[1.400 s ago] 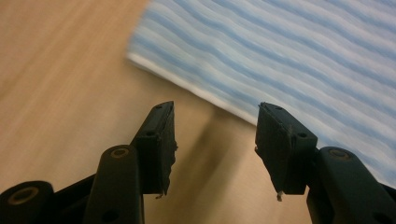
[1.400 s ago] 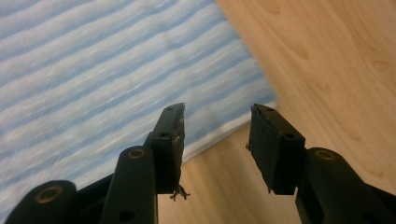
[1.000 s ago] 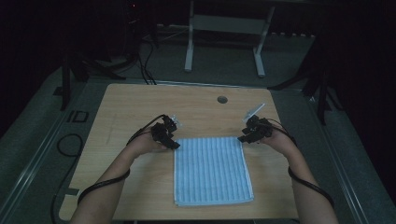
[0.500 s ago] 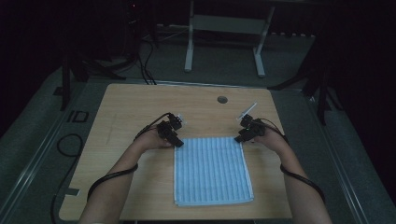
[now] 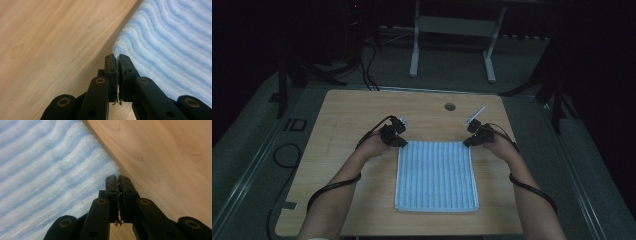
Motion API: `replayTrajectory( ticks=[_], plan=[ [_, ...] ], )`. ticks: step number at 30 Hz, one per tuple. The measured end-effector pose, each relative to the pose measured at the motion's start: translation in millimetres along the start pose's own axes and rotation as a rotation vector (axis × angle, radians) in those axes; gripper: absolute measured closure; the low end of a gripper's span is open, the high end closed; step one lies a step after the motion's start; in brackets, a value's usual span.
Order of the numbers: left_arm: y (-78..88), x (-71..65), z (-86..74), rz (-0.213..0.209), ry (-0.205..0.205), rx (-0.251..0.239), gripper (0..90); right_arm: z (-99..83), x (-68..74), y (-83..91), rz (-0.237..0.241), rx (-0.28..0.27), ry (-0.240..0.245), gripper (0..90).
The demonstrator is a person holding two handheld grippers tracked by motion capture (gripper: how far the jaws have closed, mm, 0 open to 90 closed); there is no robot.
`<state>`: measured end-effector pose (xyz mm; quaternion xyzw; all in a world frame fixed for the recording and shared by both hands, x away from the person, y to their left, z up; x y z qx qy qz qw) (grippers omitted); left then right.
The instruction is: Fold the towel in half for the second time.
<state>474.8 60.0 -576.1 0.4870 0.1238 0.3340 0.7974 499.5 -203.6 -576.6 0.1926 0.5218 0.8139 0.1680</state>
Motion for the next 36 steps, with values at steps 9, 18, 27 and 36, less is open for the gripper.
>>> replayTrajectory(
  ticks=[9,18,27,36],
  plan=[
    [47.8,-2.0,12.1,0.022,-0.044,-0.079,87.2,11.4,17.8,46.8,-0.056,-0.097,0.069,86.7],
    [86.6,-42.0,-10.8,0.022,-0.132,-0.144,87.0,-14.3,78.4,75.5,-0.107,-0.163,0.201,86.6],
    [100.7,-95.3,-46.8,-0.043,-0.198,-0.153,86.7,-70.1,139.2,63.5,-0.075,-0.198,0.198,86.4],
    [102.8,-121.2,-78.3,-0.103,-0.241,-0.093,81.9,-97.8,180.5,49.1,-0.001,-0.170,0.203,80.4]
  ],
)
Point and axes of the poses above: each handheld gripper's, and its own axes: y roughly backward along the jaws, z roughly out of its top, x roughly to its left, the point moved 9 cm from there along -y, roughly forward along the jaws, and after that the axes turned 9 degrees about z, right-handed, at the moved point
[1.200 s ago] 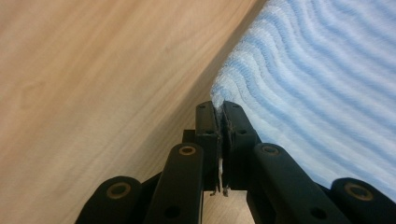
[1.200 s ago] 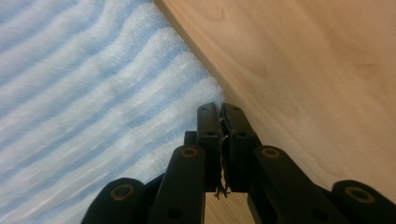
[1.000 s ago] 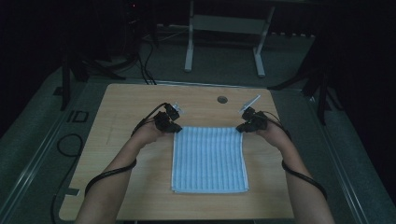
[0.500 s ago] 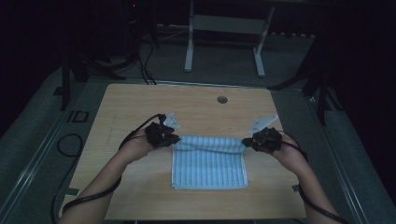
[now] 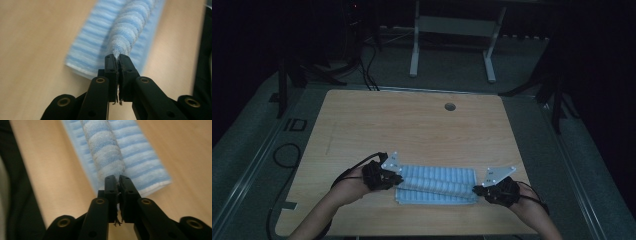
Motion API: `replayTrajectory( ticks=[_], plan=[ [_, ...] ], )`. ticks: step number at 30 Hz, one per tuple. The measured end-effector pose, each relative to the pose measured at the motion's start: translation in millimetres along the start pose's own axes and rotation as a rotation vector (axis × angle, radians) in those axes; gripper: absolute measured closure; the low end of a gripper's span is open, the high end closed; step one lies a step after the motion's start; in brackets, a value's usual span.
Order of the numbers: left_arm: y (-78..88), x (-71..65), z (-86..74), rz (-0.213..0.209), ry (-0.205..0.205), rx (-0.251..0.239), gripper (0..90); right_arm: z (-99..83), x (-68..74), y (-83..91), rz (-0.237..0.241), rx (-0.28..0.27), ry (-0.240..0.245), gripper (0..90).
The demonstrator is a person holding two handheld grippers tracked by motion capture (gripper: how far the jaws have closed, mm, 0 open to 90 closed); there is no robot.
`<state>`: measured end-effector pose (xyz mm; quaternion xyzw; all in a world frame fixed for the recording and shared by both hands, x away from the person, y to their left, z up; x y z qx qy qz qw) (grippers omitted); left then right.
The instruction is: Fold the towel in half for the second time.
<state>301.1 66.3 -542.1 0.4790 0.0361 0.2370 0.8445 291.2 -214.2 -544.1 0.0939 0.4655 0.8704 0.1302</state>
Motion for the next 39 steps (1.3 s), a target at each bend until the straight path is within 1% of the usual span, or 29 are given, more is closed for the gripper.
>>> replayTrajectory(
  ticks=[1,2,3,4,5,6,8,10,12,13,14,15,17,18,20,22,24,26,27,30,31,32,33,35,39],
  plan=[
    [-0.6,-4.3,-4.7,-0.012,-0.002,0.016,81.9,-2.4,5.0,-1.5,0.016,0.006,0.001,75.5],
    [-0.6,-3.5,-5.0,0.004,-0.002,0.012,76.8,-3.7,8.4,-0.5,-0.005,0.004,0.010,73.4],
    [0.1,-2.5,-4.5,0.002,0.012,0.013,75.2,-3.0,9.0,1.2,-0.005,-0.003,0.004,73.4],
    [1.3,-1.9,-2.8,-0.010,0.025,0.004,75.2,-1.7,8.3,3.1,-0.008,-0.012,-0.002,73.2],
    [2.0,-0.2,-0.2,-0.009,0.036,-0.013,74.0,0.0,5.6,4.6,-0.015,-0.022,-0.004,73.1],
    [1.4,2.3,1.6,0.000,0.044,-0.014,72.0,2.1,1.7,5.2,-0.025,-0.033,-0.017,74.0],
    [-5.2,4.4,4.2,0.012,0.045,-0.010,72.0,4.7,-7.2,2.1,-0.037,-0.038,-0.044,75.8],
    [-17.3,3.5,4.3,0.002,0.041,0.013,72.0,8.2,-15.1,-7.0,-0.026,-0.052,-0.073,78.9],
    [-31.2,3.5,4.3,-0.004,0.055,0.029,72.0,7.8,-21.5,-21.2,-0.022,-0.027,-0.072,78.9],
    [-38.1,2.7,3.8,-0.012,0.061,0.038,72.0,7.2,-24.0,-28.8,-0.013,-0.017,-0.080,78.9],
    [-44.5,3.0,2.7,-0.009,0.056,0.049,72.0,6.0,-26.4,-35.8,-0.005,-0.005,-0.084,78.9],
    [-50.3,4.0,1.3,-0.003,0.056,0.062,71.9,4.3,-29.3,-42.0,-0.008,0.009,-0.086,78.9],
    [-60.7,5.7,-2.4,0.005,0.050,0.084,72.0,0.0,-36.1,-51.2,-0.007,0.032,-0.109,78.9],
    [-64.8,7.5,-3.7,0.003,0.061,0.090,71.9,-2.1,-39.2,-54.9,-0.001,0.039,-0.115,78.9],
    [-70.2,10.5,-5.6,-0.012,0.077,0.087,71.9,-5.5,-46.0,-60.7,-0.010,0.056,-0.123,78.9],
    [-71.8,15.5,-5.8,-0.011,0.094,0.080,72.0,-4.4,-51.9,-64.0,0.001,0.046,-0.131,78.9],
    [-72.9,22.6,-6.2,0.007,0.103,0.077,71.9,-0.9,-58.5,-66.1,-0.003,0.044,-0.132,78.9],
    [-74.1,30.1,-7.1,0.015,0.114,0.081,71.9,3.9,-64.6,-69.7,-0.003,0.040,-0.130,78.9],
    [-74.4,34.9,-8.0,0.030,0.110,0.085,71.8,6.4,-67.7,-71.7,-0.004,0.040,-0.131,78.9],
    [-75.5,45.6,-9.4,0.047,0.126,0.087,71.1,14.8,-77.9,-77.0,-0.009,0.030,-0.123,78.7],
    [-75.7,49.0,-10.4,0.049,0.125,0.089,70.5,17.6,-80.6,-78.6,-0.008,0.026,-0.127,78.7],
    [-75.7,52.3,-11.2,0.049,0.133,0.089,70.5,19.9,-83.4,-80.1,-0.008,0.025,-0.129,78.7],
    [-75.7,56.3,-12.6,0.054,0.136,0.091,70.4,22.5,-85.7,-81.8,-0.007,0.022,-0.135,78.7],
    [-75.4,62.9,-15.0,0.059,0.154,0.091,70.3,27.2,-89.3,-84.8,-0.005,0.019,-0.132,78.7],
    [-74.9,74.5,-20.1,0.075,0.172,0.096,70.3,36.6,-92.2,-91.1,0.001,0.013,-0.134,78.7]
  ],
)
Point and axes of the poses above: each handheld gripper's, and its own axes: y roughly backward along the jaws, z roughly out of its top, x roughly to its left, the point moved 9 cm from there along -y, roughly forward along the jaws, and after that the axes turned 9 degrees about z, right-handed, at the moved point
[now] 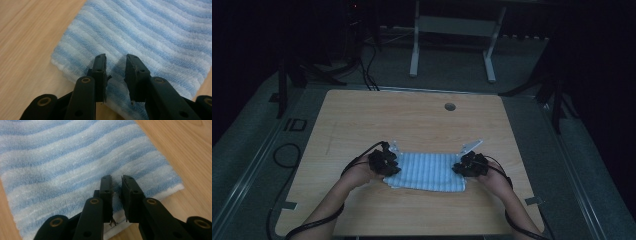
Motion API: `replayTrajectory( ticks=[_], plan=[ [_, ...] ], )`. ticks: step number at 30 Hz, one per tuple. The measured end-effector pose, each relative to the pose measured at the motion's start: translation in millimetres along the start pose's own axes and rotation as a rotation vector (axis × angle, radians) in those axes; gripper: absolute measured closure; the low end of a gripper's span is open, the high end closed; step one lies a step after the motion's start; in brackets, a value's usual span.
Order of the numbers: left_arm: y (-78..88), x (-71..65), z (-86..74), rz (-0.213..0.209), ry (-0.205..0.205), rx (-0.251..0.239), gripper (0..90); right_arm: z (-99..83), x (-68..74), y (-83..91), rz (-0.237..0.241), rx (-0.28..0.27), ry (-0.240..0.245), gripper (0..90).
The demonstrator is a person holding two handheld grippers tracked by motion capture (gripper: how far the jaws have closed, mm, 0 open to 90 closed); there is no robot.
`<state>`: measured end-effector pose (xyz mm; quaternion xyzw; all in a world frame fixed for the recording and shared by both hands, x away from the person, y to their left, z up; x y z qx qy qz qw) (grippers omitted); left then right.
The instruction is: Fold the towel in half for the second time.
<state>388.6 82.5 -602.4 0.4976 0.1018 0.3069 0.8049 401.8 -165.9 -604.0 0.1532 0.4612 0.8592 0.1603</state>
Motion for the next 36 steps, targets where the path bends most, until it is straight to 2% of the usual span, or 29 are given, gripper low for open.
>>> replayTrajectory(
  ticks=[4,8,9,14,16,17,19,20,21,23,26,32,35,36],
  plan=[
    [0.4,7.0,-2.8,0.012,0.001,0.012,70.2,6.7,0.3,-4.5,0.003,-0.010,-0.001,78.7],
    [4.4,7.0,0.0,0.019,0.030,-0.017,62.3,10.3,3.0,-3.8,0.007,-0.019,0.006,74.9],
    [5.8,5.5,1.6,0.006,0.045,-0.029,57.1,11.5,3.8,-2.7,0.005,-0.022,0.006,71.2],
    [12.1,-0.6,11.0,-0.007,0.071,-0.110,37.1,23.3,6.8,5.8,0.008,-0.083,0.005,53.2],
    [12.8,-2.7,12.6,-0.033,0.092,-0.122,34.1,26.6,6.3,7.5,0.013,-0.102,-0.002,47.2],
    [12.6,-4.0,12.5,-0.051,0.098,-0.124,27.3,27.7,6.6,8.0,0.017,-0.109,-0.007,43.3],
    [12.2,-4.1,12.0,-0.052,0.098,-0.134,22.3,30.0,5.4,8.7,0.009,-0.130,-0.018,34.0],
    [11.9,-4.1,12.0,-0.061,0.112,-0.140,16.2,31.1,5.3,9.0,0.013,-0.141,-0.021,28.7],
    [12.0,-3.1,12.3,-0.064,0.127,-0.155,14.3,31.8,5.2,9.2,0.020,-0.151,-0.025,26.4],
    [12.1,-0.4,12.6,-0.062,0.159,-0.181,12.3,32.4,5.1,9.6,0.028,-0.171,-0.030,14.2],
    [12.7,3.1,10.0,-0.048,0.178,-0.205,3.4,32.4,3.3,10.5,0.017,-0.198,-0.045,13.4],
    [20.9,13.4,2.4,-0.001,0.215,-0.263,2.9,25.7,-0.6,14.0,-0.013,-0.215,-0.025,12.5],
    [24.0,17.2,-4.5,0.004,0.230,-0.279,2.9,19.5,-3.8,16.0,-0.028,-0.214,-0.015,12.6],
    [24.1,19.0,-7.9,0.019,0.224,-0.277,2.9,17.3,-4.7,16.8,-0.026,-0.219,-0.015,12.5]
  ],
)
Point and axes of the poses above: each handheld gripper's, and its own axes: y roughly backward along the jaws, z roughly out of its top, x roughly to its left, the point moved 9 cm from there along -y, roughly forward along the jaws, and after that the axes turned 9 degrees about z, right-handed, at the moved point
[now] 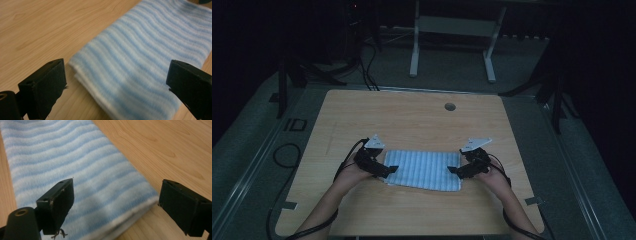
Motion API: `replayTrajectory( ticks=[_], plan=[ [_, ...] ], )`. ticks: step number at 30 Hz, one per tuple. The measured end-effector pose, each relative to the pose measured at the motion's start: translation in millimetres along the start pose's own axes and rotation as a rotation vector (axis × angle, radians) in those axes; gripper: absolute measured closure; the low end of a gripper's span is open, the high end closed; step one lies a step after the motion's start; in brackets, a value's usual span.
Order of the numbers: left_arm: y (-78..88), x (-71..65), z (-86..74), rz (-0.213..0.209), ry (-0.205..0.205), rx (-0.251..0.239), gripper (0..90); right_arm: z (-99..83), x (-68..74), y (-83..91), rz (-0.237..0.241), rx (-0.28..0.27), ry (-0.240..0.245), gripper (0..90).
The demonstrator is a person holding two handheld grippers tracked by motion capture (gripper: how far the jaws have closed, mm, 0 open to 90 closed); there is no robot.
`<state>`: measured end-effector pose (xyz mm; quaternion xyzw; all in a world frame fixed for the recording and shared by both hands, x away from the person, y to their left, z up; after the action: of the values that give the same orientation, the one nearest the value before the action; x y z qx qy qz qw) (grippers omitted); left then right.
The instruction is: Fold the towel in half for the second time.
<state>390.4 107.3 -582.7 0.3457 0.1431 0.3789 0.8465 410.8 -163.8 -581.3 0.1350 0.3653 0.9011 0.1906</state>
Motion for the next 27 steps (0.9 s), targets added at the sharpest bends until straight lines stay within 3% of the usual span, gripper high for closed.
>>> replayTrajectory(
  ticks=[5,11,18,27],
  plan=[
    [6.6,5.7,-12.6,0.001,0.006,-0.020,2.9,-11.1,-6.3,9.0,-0.021,-0.020,0.004,12.5],
    [18.7,15.1,-23.4,0.020,0.036,-0.051,2.9,-21.6,-15.9,28.0,-0.075,-0.098,0.007,11.9],
    [29.9,27.1,-36.5,0.051,0.071,-0.067,2.9,-40.4,-28.6,50.0,-0.114,-0.159,-0.046,11.9],
    [42.5,37.6,-52.4,0.080,0.123,-0.084,2.9,-68.5,-42.3,75.6,-0.220,-0.186,-0.123,12.0]
  ],
)
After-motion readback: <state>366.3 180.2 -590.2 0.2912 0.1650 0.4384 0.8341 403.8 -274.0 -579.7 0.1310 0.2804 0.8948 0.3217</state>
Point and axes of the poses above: each handheld gripper's, and its own axes: y roughly backward along the jaws, z roughly out of its top, x roughly to its left, the point moved 9 cm from there along -y, roughly forward along the jaws, and after that the axes turned 9 degrees about z, right-handed, at the moved point
